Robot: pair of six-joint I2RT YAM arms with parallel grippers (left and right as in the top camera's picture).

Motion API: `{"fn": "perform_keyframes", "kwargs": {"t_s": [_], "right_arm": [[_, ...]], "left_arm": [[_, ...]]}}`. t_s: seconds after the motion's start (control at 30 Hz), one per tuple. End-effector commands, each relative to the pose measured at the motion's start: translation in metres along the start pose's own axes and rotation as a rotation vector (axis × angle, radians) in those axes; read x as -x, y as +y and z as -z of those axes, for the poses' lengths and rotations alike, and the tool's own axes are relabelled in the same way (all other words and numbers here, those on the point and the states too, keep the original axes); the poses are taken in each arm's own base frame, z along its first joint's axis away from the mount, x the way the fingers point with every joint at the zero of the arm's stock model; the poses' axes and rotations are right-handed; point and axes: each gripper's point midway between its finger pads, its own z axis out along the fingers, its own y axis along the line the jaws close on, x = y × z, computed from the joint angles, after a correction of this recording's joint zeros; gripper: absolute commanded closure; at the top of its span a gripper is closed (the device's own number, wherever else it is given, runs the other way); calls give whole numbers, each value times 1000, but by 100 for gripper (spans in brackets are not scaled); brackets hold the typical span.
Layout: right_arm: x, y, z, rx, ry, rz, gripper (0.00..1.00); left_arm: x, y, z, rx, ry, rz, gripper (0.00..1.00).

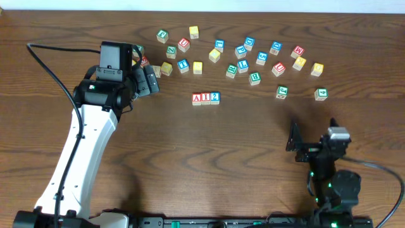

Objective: Spell out AI2

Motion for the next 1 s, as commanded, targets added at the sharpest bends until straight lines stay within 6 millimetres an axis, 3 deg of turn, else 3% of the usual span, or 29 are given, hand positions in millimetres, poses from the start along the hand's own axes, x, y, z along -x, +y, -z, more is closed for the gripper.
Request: {"fn": "perform_keyframes", "kwargs": {"t_s": [0.0,0.37,0.97], "right_arm": [[-8,-5,6,-19,-51,13,1],[-33,-10,11,-41,-3,13,1],[-33,-8,11,-30,-2,12,1]], "left_arm": [[7,1,6,6,-26,-1,2],[7,1,6,6,-26,-1,2],[7,1,6,6,-26,-1,2]]}}
